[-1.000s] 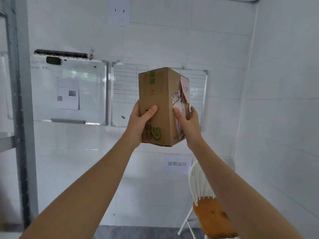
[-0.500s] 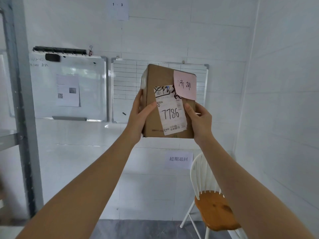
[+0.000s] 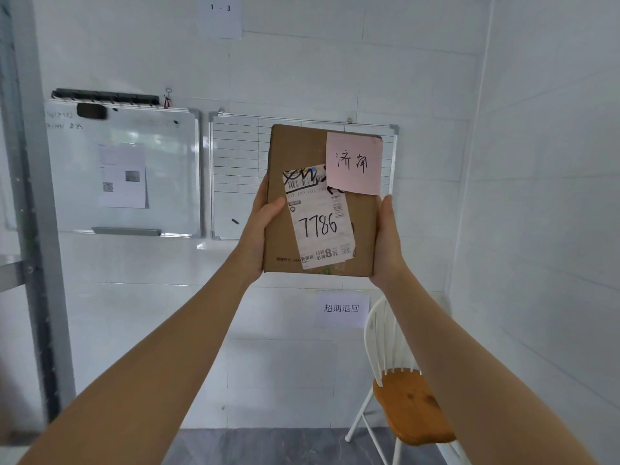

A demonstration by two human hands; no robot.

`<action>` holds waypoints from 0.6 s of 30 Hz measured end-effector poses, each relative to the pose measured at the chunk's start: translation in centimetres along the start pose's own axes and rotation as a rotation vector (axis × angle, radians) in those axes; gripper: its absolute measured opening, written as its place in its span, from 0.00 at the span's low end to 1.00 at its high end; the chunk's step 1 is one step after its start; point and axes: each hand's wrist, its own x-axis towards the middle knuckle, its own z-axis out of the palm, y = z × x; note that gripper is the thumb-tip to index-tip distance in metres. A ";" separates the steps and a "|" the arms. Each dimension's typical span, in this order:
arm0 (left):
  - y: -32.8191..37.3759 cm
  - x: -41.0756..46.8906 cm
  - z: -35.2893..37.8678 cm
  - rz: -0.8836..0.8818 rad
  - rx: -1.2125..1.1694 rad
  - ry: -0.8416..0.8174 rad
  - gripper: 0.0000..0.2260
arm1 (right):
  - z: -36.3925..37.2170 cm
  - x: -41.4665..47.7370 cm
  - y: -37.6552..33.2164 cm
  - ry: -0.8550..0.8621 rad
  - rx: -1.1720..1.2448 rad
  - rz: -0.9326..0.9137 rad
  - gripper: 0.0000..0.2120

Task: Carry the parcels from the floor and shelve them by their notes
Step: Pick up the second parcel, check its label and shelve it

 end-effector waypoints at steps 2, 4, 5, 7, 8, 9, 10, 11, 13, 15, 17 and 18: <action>-0.1 0.1 0.0 0.003 -0.004 0.013 0.27 | -0.4 -0.1 -0.1 0.007 -0.011 0.018 0.30; -0.3 0.1 -0.1 -0.006 -0.009 0.029 0.26 | -0.5 0.0 -0.2 -0.004 -0.015 0.028 0.28; -0.3 0.1 -0.1 -0.010 -0.004 0.039 0.25 | -0.6 0.1 -0.3 -0.007 -0.013 0.033 0.27; -0.4 0.0 -0.1 -0.019 -0.003 0.054 0.22 | -0.6 0.2 -0.3 -0.023 -0.007 0.018 0.28; -0.5 0.0 -0.2 -0.020 -0.007 0.058 0.21 | -0.5 0.2 -0.2 -0.026 -0.013 0.005 0.28; -0.5 0.0 -0.2 -0.020 -0.008 0.059 0.21 | -0.4 0.2 -0.1 -0.030 -0.016 0.000 0.28; -0.6 0.0 -0.3 -0.021 -0.007 0.061 0.21 | -0.4 0.3 0.2 -0.029 -0.016 0.001 0.28; -0.6 -0.1 -0.4 -0.021 -0.004 0.063 0.21 | -0.3 0.4 0.4 -0.029 -0.014 0.007 0.28; -0.5 -0.2 -0.9 -0.021 0.004 0.069 0.21 | 0.0 0.5 0.8 -0.023 -0.024 0.007 0.29; -0.3 -0.3 -1.4 -0.027 0.013 0.078 0.21 | 0.4 0.5 1.3 -0.007 -0.030 0.006 0.29; -0.3 -0.4 -1.9 -0.035 0.021 0.080 0.21 | 0.7 0.5 1.9 0.010 -0.021 0.011 0.28; -0.2 -0.6 -2.2 -0.035 0.026 0.080 0.21 | 0.9 0.4 2.3 0.005 -0.014 0.007 0.28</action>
